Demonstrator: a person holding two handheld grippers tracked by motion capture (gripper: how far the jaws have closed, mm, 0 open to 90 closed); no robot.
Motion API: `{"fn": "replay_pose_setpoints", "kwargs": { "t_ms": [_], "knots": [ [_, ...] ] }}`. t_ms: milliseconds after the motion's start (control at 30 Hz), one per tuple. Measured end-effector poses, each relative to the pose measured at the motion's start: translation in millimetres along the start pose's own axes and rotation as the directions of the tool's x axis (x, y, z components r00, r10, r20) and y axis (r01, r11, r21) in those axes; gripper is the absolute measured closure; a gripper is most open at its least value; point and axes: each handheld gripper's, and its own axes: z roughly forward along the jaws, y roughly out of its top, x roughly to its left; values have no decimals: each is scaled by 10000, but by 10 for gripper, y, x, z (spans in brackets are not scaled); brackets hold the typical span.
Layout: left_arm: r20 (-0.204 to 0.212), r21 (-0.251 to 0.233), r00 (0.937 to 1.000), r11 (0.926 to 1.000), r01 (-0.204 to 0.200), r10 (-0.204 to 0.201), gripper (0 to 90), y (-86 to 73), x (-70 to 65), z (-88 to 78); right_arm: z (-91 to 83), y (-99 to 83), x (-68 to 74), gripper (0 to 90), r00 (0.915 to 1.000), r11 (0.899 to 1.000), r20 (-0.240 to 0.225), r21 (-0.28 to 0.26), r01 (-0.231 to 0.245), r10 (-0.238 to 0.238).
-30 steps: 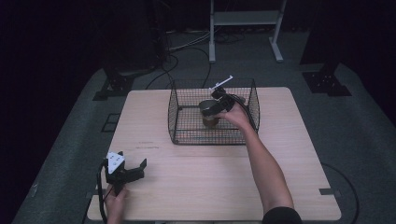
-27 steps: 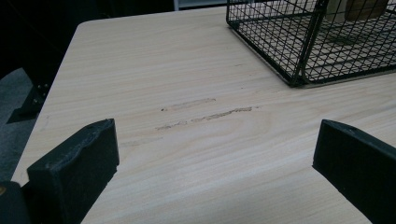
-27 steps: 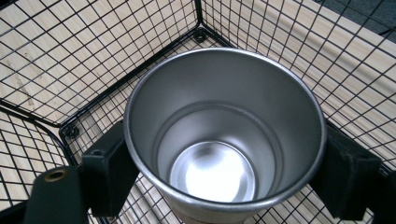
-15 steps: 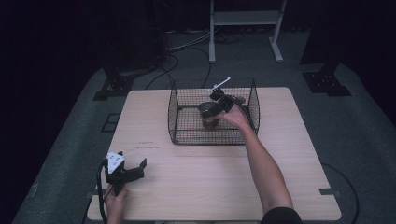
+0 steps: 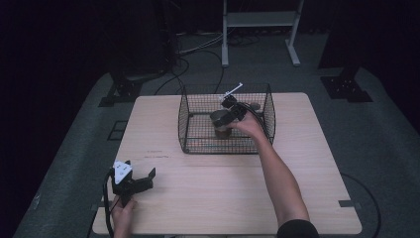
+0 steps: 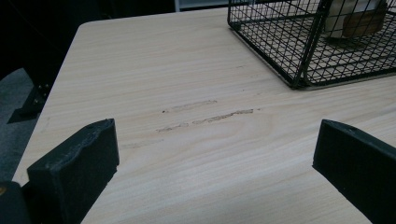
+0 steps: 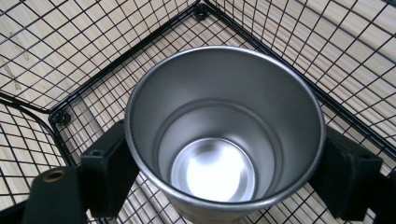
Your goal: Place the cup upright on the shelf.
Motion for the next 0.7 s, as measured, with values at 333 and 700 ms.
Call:
{"fn": "replay_pose_setpoints", "kwargs": {
  "t_ms": [333, 700],
  "knots": [
    [12, 29, 10000, 10000, -48, 48, 0, -4, -8, -6, -43, 1, 41, 133, 9999, 9999, -1, 117, 101, -101],
    [20, 32, 10000, 10000, -74, 73, 0, -8, -14, -14, -95, 5, 47, 123, 9999, 9998, 57, 152, 144, -145]
  ]
}}
